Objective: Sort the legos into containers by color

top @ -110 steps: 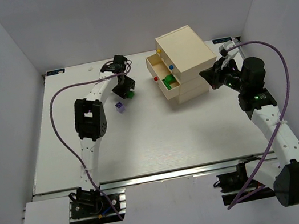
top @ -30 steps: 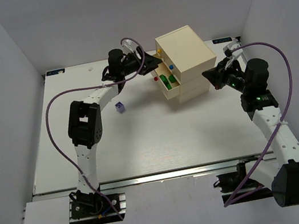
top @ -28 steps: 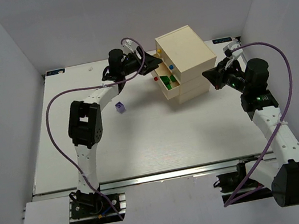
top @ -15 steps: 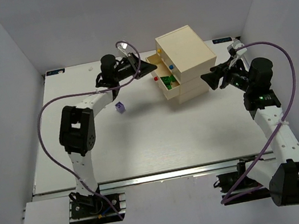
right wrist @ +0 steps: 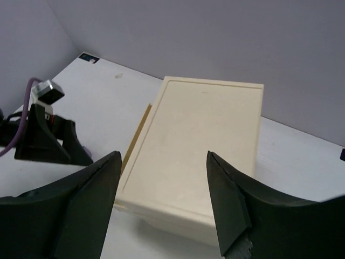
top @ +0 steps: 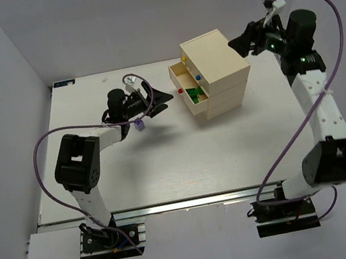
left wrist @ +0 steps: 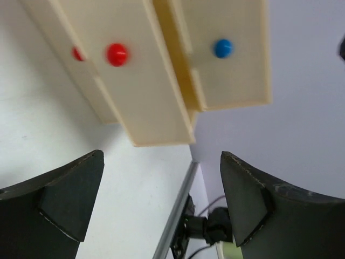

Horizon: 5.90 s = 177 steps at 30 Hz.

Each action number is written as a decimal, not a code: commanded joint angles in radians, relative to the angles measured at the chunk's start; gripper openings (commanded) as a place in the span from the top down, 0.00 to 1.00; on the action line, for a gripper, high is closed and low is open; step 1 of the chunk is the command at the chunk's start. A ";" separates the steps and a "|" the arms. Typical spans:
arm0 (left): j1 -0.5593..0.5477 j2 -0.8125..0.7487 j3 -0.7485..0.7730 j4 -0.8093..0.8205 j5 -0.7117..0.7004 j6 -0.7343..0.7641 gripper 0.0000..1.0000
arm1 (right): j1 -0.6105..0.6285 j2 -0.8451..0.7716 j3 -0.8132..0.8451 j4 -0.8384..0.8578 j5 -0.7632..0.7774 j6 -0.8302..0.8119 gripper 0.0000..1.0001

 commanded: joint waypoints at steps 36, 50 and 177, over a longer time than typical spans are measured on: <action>-0.070 0.365 0.487 -0.304 -0.137 0.056 0.14 | -0.030 0.532 0.410 -0.290 0.001 0.028 0.80; -0.123 0.483 0.711 -0.483 -0.140 0.105 0.14 | -0.024 0.569 0.380 -0.373 -0.055 -0.029 0.84; -0.163 0.664 0.509 0.190 -0.171 -0.425 0.88 | -0.044 0.558 0.251 -0.361 -0.014 -0.061 0.94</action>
